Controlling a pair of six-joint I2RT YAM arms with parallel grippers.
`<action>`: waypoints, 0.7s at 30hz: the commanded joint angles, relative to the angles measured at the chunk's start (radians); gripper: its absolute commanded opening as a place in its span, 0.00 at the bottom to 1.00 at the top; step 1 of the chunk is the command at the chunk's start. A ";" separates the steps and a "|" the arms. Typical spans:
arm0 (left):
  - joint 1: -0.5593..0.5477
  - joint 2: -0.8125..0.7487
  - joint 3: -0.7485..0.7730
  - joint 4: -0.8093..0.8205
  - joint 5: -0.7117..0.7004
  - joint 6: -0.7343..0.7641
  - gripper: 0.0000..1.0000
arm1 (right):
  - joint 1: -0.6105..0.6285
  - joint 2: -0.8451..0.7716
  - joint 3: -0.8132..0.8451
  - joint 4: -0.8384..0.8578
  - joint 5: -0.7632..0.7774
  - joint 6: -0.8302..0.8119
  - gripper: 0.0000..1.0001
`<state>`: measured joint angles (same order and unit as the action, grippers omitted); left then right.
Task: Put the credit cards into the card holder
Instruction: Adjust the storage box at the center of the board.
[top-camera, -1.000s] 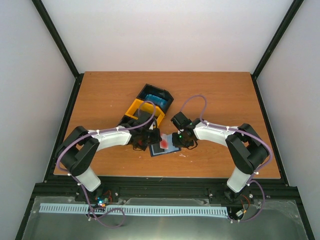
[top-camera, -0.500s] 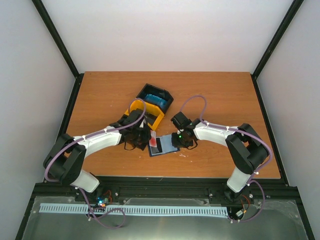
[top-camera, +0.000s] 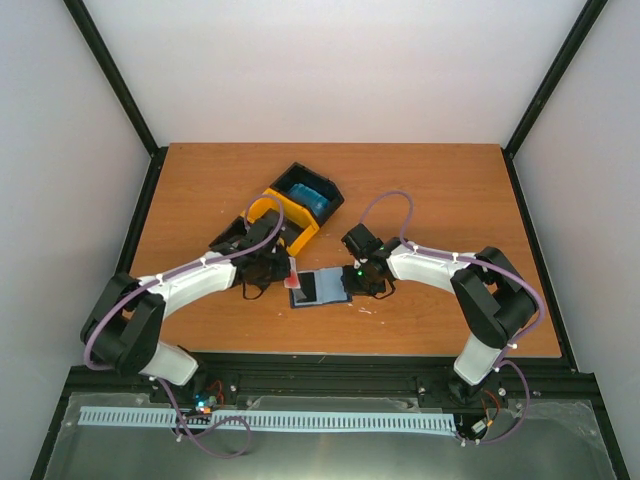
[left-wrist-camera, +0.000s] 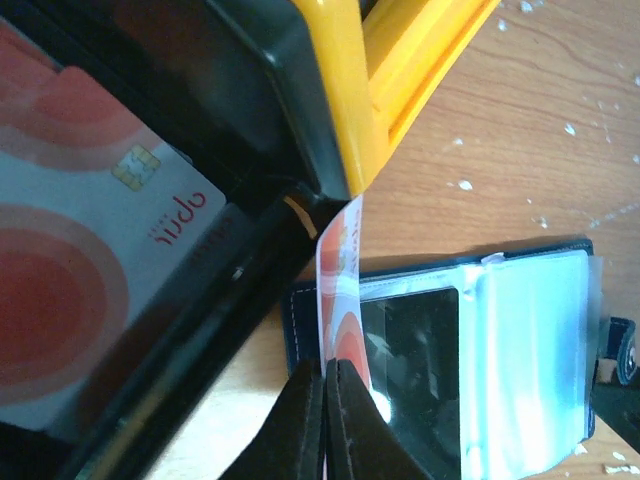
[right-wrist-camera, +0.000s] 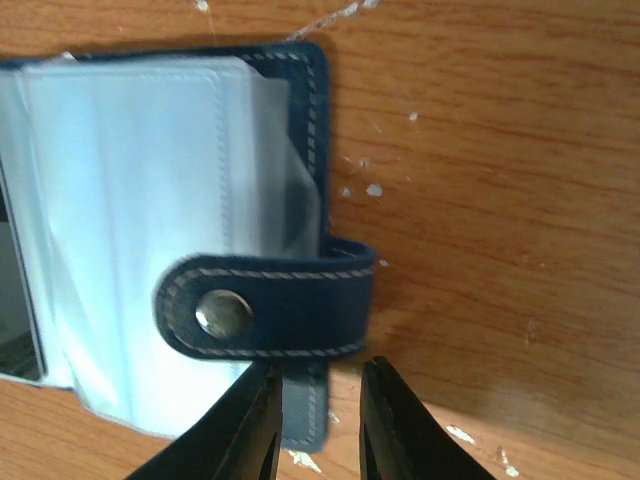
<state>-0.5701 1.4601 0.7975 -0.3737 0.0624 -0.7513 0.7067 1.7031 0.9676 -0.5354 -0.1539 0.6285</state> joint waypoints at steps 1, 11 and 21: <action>0.040 -0.014 0.007 -0.092 -0.123 -0.001 0.01 | 0.003 0.009 -0.008 -0.007 -0.002 -0.001 0.24; 0.050 -0.118 -0.004 0.079 0.261 0.005 0.01 | 0.002 -0.023 -0.012 0.036 -0.082 -0.028 0.25; 0.049 -0.195 -0.146 0.187 0.282 -0.191 0.01 | 0.002 -0.044 -0.020 0.067 -0.108 -0.069 0.37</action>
<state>-0.5224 1.2892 0.7105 -0.2527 0.3294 -0.8257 0.7067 1.6733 0.9565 -0.4923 -0.2516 0.5861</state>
